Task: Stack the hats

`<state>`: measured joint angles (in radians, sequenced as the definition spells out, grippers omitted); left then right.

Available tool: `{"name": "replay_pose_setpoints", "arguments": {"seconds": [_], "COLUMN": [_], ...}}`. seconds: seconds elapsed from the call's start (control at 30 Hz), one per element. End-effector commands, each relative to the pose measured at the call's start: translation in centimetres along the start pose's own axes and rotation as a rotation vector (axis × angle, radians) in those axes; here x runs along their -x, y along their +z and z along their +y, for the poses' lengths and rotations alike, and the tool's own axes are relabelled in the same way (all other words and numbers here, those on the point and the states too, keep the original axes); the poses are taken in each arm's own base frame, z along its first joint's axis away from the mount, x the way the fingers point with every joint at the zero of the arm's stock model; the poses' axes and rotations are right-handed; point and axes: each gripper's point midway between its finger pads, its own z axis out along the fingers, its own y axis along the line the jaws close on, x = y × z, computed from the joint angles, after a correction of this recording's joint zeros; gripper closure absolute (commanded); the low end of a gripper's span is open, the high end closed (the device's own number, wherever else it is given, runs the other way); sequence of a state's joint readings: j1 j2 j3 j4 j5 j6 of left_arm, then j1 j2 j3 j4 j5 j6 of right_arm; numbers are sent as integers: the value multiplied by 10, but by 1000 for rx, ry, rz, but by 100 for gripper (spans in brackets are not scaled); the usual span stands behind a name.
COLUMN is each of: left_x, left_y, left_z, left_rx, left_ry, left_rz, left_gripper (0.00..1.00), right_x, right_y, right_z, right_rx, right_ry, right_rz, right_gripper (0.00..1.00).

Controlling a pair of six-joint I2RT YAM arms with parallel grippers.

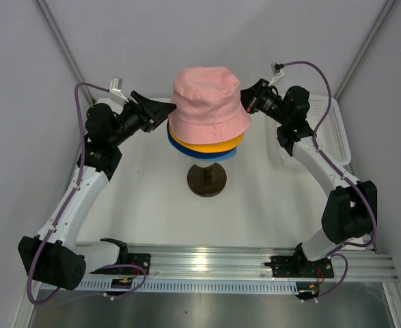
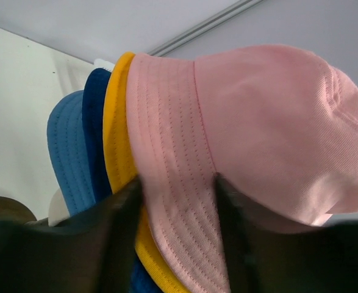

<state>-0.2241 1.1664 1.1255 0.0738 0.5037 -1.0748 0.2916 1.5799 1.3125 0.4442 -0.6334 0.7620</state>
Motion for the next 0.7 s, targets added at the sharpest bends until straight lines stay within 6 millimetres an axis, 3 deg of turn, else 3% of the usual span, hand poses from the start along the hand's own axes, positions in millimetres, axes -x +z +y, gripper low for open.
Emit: {"name": "replay_pose_setpoints", "arguments": {"seconds": [0.0,0.03,0.07,0.17,0.2,0.33,0.4,0.53,0.6,0.63,0.67], "left_x": [1,2,2,5,7,11,12,9,7,1,0], "left_y": [-2,-2,-3,-2,-2,-3,-6,-11,-13,-12,-12], "left_z": [-28,-29,-30,-29,-30,-29,-29,-36,-38,-36,-36], "left_rx": [-109,-109,-107,-92,-91,-67,-62,-84,-92,-89,-90], "left_ry": [15,16,15,23,43,107,148,201,223,223,235], "left_rz": [7,5,3,-10,-13,-29,-35,-28,-27,-16,-19], "left_gripper": [54,62,75,96,99,99,99,99,99,99,99], "right_x": [-13,-12,-12,-12,-12,-6,3,27,33,36,38], "right_y": [1,1,0,0,0,-7,-14,-46,-59,-68,-76], "right_z": [13,13,11,10,9,1,1,-13,-14,-11,-12], "right_rx": [26,24,17,9,0,-77,-106,-199,-234,-249,-250], "right_ry": [-40,-46,-43,-45,-43,-20,12,158,242,271,299], "right_rz": [23,21,19,16,15,8,-10,-62,-76,-82,-85], "right_gripper": [100,100,100,100,100,100,93,75,57,43,39]}}
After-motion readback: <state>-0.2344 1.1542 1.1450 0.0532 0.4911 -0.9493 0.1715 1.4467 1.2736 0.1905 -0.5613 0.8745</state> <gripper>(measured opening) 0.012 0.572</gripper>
